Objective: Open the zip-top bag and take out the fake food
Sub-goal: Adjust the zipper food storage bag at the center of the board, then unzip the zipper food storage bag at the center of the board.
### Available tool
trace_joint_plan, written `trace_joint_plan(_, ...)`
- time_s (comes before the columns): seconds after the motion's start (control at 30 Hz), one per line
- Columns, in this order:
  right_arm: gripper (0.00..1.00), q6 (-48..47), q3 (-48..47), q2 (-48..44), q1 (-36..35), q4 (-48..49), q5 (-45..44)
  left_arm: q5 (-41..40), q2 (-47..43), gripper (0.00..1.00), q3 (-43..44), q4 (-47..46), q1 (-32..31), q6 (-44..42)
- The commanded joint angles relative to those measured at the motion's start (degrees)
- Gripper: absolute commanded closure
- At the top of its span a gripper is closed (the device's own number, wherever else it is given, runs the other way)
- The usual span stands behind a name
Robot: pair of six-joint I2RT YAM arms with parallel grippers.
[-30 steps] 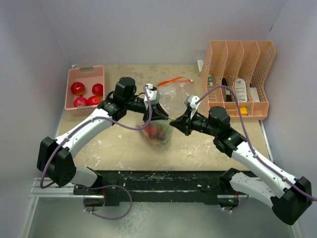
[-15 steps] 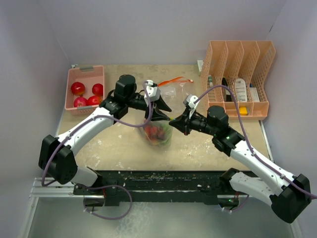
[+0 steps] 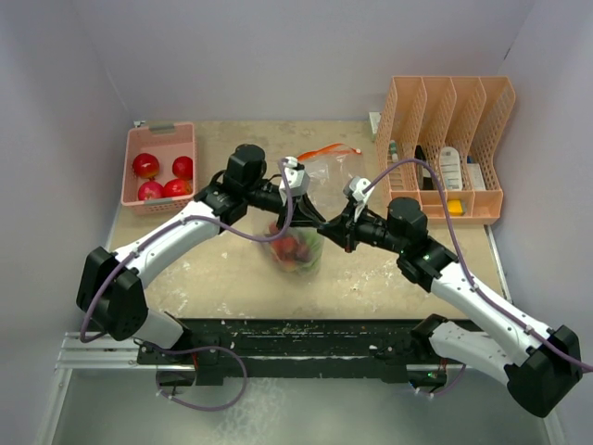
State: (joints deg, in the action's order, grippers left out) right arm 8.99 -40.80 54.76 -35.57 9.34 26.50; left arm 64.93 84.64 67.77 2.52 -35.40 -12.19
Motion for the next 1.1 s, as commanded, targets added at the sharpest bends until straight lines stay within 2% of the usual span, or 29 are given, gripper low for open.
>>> trace_joint_plan(0.0, 1.0, 1.03, -1.68, -1.74, -0.37, 4.15, 0.89, -1.29, -1.15, 1.0, 1.86, 1.37, 0.06, -2.85)
trace_joint_plan(0.2, 1.0, 2.31, 0.09, -5.34, -0.38, 6.01, -3.25, -3.89, -1.75, 1.0, 0.67, 2.11, 1.3, -2.86)
trace_joint_plan(0.7, 1.0, 2.58, -0.12, -9.09, -0.29, 5.28, -11.65, -8.86, -7.76, 1.0, -7.96, -3.93, 3.05, 3.1)
trace_joint_plan(0.9, 1.0, 3.32, -0.29, -10.38, -0.22, 5.03, -15.75, -15.31, -12.22, 1.0, -13.55, -9.35, 3.58, 7.51)
trace_joint_plan(0.97, 1.0, 6.5, 0.46, -10.8, -0.29, 6.66, -17.58, -16.88, -12.26, 1.0, -13.87, -10.64, 3.58, 9.02)
trace_joint_plan(1.0, 0.89, 8.03, 1.3, -10.72, -0.29, 7.77, -17.86, -16.94, -12.06, 1.0, -14.03, -11.79, 3.58, 10.01)
trace_joint_plan(1.03, 0.72, 9.8, 2.27, -10.33, -0.29, 9.75, -18.1, -16.91, -11.7, 1.0, -14.48, -13.7, 3.58, 11.32)
trace_joint_plan(1.07, 0.59, 12.83, 3.32, -9.71, -0.29, 13.32, -20.07, -17.27, -11.61, 1.0, -15.4, -16.54, 3.58, 13.2)
